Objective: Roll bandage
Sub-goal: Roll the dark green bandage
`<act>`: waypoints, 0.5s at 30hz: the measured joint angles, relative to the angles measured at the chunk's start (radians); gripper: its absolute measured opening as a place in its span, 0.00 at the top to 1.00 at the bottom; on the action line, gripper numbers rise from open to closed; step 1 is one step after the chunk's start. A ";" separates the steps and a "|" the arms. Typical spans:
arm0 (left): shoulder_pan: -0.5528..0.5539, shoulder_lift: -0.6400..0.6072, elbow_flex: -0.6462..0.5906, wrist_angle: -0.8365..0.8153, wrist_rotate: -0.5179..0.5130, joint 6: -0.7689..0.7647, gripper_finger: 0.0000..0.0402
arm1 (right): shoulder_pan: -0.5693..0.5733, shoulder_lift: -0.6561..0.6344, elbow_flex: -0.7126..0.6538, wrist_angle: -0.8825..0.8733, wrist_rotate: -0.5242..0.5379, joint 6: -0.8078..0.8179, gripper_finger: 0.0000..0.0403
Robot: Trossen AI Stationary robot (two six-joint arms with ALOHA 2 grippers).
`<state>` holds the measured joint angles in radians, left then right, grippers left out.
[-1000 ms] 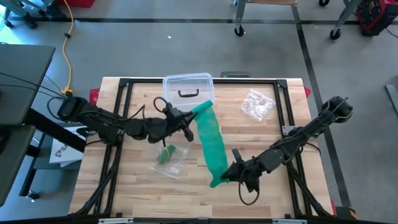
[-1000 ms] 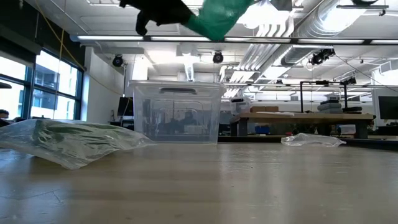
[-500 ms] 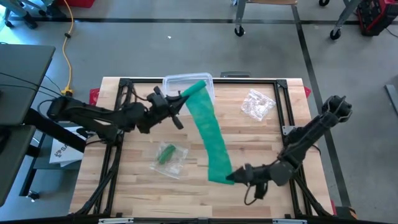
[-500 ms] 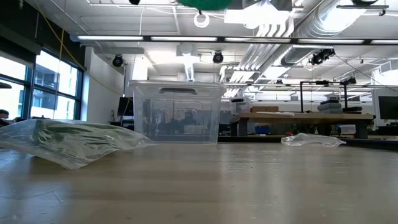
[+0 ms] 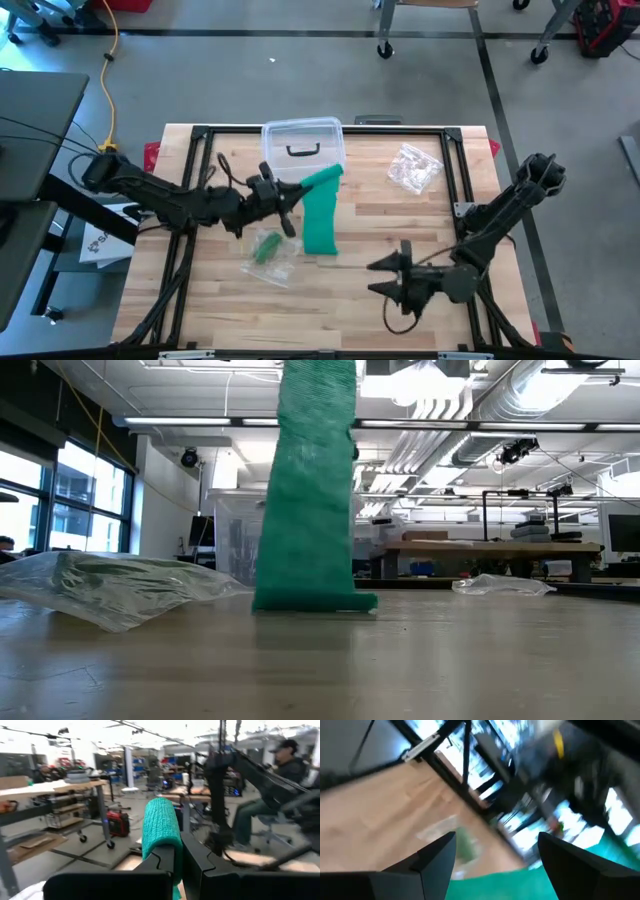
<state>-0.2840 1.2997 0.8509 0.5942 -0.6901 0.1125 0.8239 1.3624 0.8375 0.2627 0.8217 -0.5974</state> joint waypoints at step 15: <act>-0.092 0.111 0.000 0.009 -0.157 -0.007 0.99 | -0.406 0.268 -0.001 -0.124 -0.530 0.668 0.70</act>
<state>-0.3763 1.4109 0.8505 0.6028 -0.8475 0.1059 0.4175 1.6308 0.8364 0.1391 0.2918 0.0705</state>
